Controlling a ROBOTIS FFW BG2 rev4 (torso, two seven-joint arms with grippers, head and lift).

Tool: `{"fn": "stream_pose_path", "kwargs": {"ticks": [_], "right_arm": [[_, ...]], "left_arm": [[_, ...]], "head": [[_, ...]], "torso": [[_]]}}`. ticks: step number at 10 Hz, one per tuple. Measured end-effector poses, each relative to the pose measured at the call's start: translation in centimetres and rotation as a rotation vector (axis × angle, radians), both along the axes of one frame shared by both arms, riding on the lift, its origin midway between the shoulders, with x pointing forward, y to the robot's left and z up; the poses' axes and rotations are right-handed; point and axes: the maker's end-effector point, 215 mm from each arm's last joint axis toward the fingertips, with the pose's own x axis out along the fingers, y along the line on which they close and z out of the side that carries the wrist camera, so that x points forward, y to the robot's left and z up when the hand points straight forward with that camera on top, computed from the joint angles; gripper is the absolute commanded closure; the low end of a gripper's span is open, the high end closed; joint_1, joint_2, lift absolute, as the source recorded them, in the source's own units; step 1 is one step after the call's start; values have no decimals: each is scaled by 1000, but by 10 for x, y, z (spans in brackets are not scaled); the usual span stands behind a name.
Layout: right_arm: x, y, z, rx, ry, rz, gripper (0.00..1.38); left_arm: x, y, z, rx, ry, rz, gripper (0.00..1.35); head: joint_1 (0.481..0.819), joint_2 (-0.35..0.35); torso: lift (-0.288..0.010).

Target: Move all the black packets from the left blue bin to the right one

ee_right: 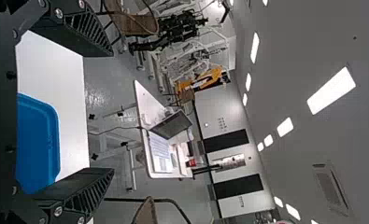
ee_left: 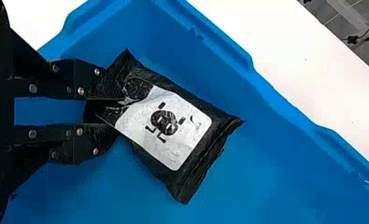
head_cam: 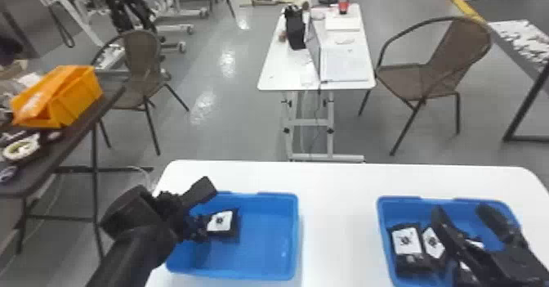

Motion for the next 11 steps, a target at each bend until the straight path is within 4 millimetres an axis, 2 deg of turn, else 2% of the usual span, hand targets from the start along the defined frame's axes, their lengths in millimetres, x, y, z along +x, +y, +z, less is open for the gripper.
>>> {"fn": "stream_pose_path", "kwargs": {"ticks": [1, 3, 6, 8, 11], "right_arm": [[0, 0, 0, 2, -1, 3, 147], [0, 0, 0, 6, 1, 4, 147], [3, 3, 2, 10, -3, 16, 147], [7, 11, 9, 15, -17, 38, 147], [18, 39, 26, 27, -52, 110, 144]], "left_arm": [[4, -4, 2, -6, -15, -10, 1213], [19, -27, 11, -55, -75, -68, 1213], [38, -75, 53, -172, -233, -148, 1213], [30, -120, 85, -286, -340, -179, 1213], [23, -210, 139, -468, -456, -258, 1213]], "head": [[695, 161], [695, 135], [695, 88], [695, 46], [695, -18]], "torso": [[0], [0], [0], [0], [0]]}}
